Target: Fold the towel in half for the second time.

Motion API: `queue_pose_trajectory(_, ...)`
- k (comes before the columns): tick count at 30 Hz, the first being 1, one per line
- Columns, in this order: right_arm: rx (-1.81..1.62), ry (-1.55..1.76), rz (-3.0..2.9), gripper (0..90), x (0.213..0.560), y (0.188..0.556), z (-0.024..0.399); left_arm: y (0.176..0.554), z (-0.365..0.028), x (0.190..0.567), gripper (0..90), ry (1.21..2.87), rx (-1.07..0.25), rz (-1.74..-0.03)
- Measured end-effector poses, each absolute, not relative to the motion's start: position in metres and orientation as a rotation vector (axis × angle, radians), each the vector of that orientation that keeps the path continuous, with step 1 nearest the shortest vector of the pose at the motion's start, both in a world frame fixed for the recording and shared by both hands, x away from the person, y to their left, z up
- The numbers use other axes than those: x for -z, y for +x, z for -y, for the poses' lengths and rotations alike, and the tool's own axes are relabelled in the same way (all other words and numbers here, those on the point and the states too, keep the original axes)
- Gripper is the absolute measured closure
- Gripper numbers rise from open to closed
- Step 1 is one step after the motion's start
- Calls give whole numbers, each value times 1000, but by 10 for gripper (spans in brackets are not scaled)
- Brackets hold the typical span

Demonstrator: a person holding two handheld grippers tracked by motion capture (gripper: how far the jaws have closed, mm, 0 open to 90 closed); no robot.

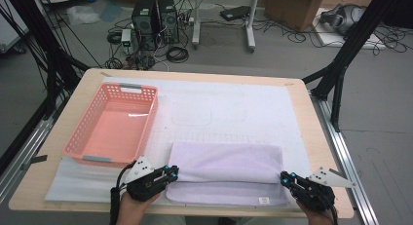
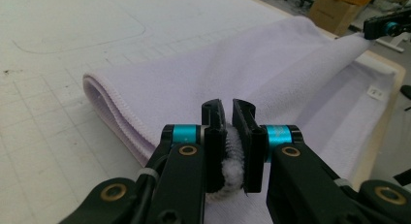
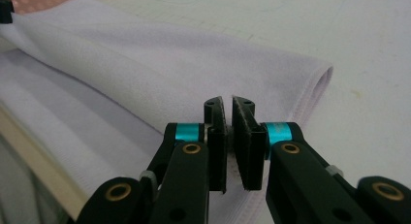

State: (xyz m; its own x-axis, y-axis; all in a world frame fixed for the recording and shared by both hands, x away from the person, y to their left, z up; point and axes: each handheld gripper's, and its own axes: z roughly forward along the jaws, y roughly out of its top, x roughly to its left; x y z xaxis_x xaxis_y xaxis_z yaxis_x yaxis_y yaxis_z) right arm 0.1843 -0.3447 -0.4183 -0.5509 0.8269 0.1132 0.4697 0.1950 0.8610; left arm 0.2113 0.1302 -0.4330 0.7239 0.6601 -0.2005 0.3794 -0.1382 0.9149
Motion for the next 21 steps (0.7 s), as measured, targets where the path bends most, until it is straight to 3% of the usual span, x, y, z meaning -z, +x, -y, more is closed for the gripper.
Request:
queue_pose_trajectory(9, -1303, 1208, -2122, 839, 416, 151, 346, 189, -133, 434, 815, 1776, -232, -811)
queue_pose_trajectory(10, -1292, 1204, -2133, 832, 417, 149, 346, 189, -133, 434, 771, 1776, -213, -808)
queue_pose_trajectory(13, -1252, 1257, -2135, 688, 422, 147, 349, 195, -134, 430, 473, 1742, -234, -840)
queue_pose_trajectory(14, -1265, 1281, -2107, 672, 421, 148, 352, 197, -136, 428, 437, 1732, -243, -842)
queue_pose_trajectory(21, -1231, 1260, -2064, 615, 410, 182, 342, 227, -132, 419, 408, 1728, -295, -890)
